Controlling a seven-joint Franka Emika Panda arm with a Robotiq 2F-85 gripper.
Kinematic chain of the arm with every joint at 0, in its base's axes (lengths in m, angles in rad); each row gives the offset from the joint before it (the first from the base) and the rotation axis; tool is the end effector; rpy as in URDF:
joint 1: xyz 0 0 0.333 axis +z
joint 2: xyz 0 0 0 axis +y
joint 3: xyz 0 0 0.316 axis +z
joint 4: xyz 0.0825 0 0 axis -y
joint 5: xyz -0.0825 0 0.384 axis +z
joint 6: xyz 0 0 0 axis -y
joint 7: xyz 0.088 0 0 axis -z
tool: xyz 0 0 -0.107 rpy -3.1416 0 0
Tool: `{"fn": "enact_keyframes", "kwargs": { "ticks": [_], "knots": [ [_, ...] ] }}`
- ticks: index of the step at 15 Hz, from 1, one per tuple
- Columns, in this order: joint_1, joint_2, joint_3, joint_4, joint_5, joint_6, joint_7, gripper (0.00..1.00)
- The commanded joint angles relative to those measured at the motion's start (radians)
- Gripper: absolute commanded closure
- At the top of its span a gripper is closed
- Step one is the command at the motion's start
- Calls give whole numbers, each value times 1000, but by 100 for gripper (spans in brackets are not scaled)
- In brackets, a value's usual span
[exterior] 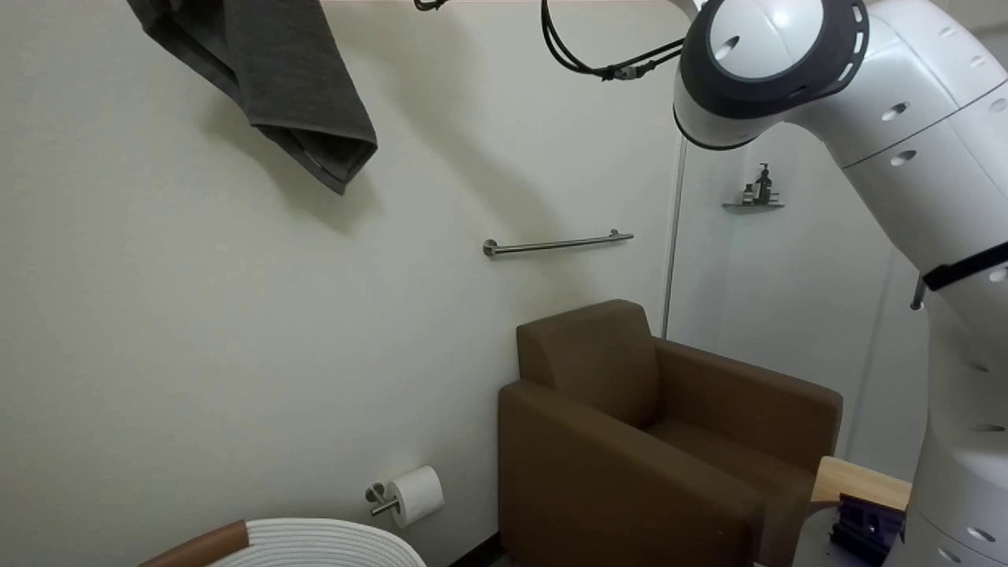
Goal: Put the towels in the laundry hamper
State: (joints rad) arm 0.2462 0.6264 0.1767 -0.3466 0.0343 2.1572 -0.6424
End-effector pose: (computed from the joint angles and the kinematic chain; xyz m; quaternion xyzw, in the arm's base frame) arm 0.6230 0.1975 0.8683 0.7322 0.3824 0.5634 0.0112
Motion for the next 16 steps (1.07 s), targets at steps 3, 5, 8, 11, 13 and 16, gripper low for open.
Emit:
{"fn": "enact_keyframes", "kwargs": {
  "ticks": [3, 5, 8, 11, 13, 16],
  "knots": [
    [39, -59, 73, -23, 63, -84, -103, 95],
    [52, -100, 94, -9, 75, -151, -168, 95],
    [73, -177, 77, -7, 55, -230, -172, 95],
    [87, -251, 61, 3, 34, -296, -147, 96],
    [87, -291, 61, 5, 40, -348, -126, 96],
    [64, -312, 73, 5, 72, -368, -134, 97]
  ]
}}
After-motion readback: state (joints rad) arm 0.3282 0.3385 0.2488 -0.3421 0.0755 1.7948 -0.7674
